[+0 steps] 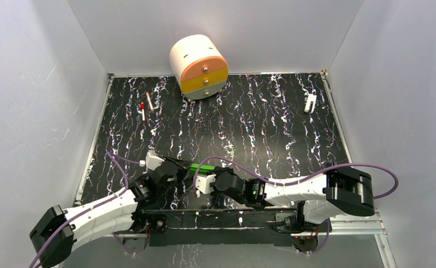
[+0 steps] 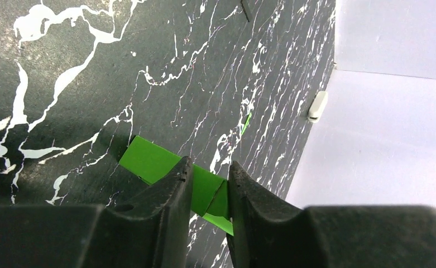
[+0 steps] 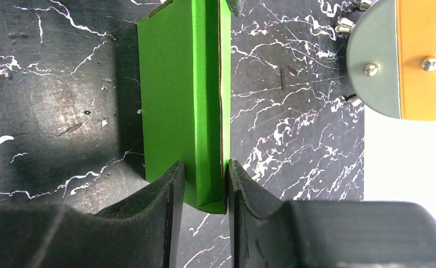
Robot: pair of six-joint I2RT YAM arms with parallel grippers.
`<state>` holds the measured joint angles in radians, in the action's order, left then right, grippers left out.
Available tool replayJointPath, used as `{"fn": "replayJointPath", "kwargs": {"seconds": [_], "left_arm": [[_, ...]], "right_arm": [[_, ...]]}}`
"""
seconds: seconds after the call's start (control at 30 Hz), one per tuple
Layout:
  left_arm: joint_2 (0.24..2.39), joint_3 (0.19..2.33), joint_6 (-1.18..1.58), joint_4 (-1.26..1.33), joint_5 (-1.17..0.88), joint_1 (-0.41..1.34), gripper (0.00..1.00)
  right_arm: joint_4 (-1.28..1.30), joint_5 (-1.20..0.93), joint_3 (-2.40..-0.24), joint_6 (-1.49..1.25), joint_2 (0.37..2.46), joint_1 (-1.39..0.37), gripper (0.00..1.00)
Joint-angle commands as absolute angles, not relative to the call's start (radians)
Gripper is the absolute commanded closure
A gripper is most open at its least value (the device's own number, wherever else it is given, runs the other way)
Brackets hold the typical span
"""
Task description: Fold the paper box
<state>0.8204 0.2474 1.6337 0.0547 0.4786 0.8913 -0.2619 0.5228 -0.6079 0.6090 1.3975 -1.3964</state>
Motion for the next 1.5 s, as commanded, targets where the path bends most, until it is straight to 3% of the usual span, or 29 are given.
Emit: {"fn": "replayJointPath", "kwargs": {"seconds": [0.0,0.2,0.27,0.43,0.63,0.93,1.13,1.3,1.47], "left_arm": [[0.823,0.186,1.642,-0.013,0.449,0.893,0.79],[0.886,0.186,1.582,0.032,0.458,0.894,0.91],[0.912,0.170,1.551,0.056,0.470,0.894,1.00],[0.939,0.114,1.545,0.103,0.467,0.894,1.00],[0.986,0.111,1.553,0.114,0.484,0.894,1.00],[0.982,0.147,1.512,0.125,0.516,0.894,1.00],[0.966,0.172,1.485,0.099,0.525,0.893,1.00],[0.950,0.174,1.477,0.085,0.527,0.894,1.00],[0.946,0.175,1.477,0.084,0.525,0.894,1.00]], "right_arm": [[-0.213,0.487,-0.573,0.551,1.450,-1.395,0.73],[-0.258,0.494,-0.565,0.519,1.443,-1.382,0.72],[-0.278,0.497,-0.557,0.509,1.432,-1.374,0.70],[-0.317,0.508,-0.540,0.497,1.402,-1.348,0.66],[-0.302,0.482,-0.569,0.420,1.345,-1.339,0.53],[-0.246,0.482,-0.575,0.233,1.175,-1.338,0.23],[-0.224,0.544,-0.561,-0.017,1.000,-1.322,0.02],[-0.050,0.657,-0.581,-0.488,0.901,-1.272,0.02],[0.016,0.632,-0.559,-0.802,0.893,-1.250,0.01]]}}
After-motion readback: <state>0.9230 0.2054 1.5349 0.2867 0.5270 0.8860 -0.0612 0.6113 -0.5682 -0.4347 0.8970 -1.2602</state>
